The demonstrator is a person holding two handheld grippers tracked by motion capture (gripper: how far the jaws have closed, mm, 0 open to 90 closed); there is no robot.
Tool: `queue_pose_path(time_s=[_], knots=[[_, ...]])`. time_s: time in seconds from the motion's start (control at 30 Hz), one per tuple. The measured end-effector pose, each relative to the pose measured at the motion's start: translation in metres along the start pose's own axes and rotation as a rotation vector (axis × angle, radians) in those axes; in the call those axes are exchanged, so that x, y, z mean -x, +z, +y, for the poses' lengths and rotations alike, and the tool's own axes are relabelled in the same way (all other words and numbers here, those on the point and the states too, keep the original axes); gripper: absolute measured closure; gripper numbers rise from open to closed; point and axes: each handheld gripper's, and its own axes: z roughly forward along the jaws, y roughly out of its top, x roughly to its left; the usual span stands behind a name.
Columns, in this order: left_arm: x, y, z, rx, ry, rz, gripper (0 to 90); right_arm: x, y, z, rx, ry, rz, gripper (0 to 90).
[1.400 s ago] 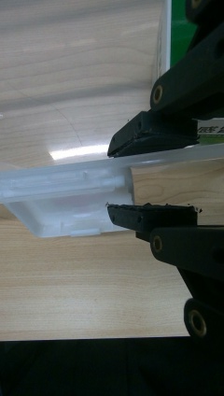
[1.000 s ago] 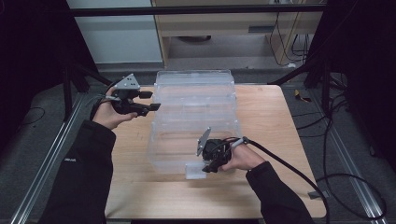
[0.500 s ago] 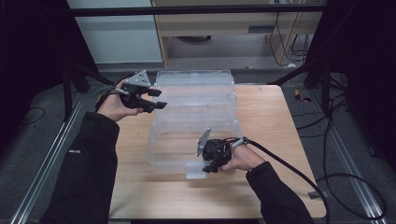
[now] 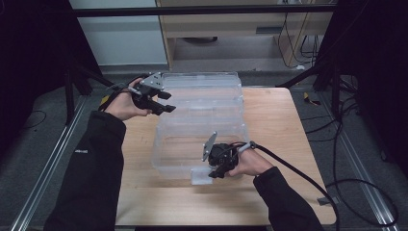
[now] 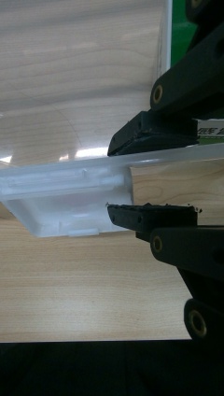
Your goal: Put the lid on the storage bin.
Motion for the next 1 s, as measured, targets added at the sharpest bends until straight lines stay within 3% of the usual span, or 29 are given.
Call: queue_pose_path(time_s=[0.27, 1.0], knots=[[-0.001, 0.007, 0.006, -0.047, 0.058, 0.003, 46.4, 0.0, 0.0, 0.0, 0.001, -0.003, 0.001, 65.8], [-0.004, 0.037, 0.018, -0.12, 0.139, -0.027, 53.9, 0.0, 0.0, 0.0, -0.002, -0.002, 0.0, 65.8]])
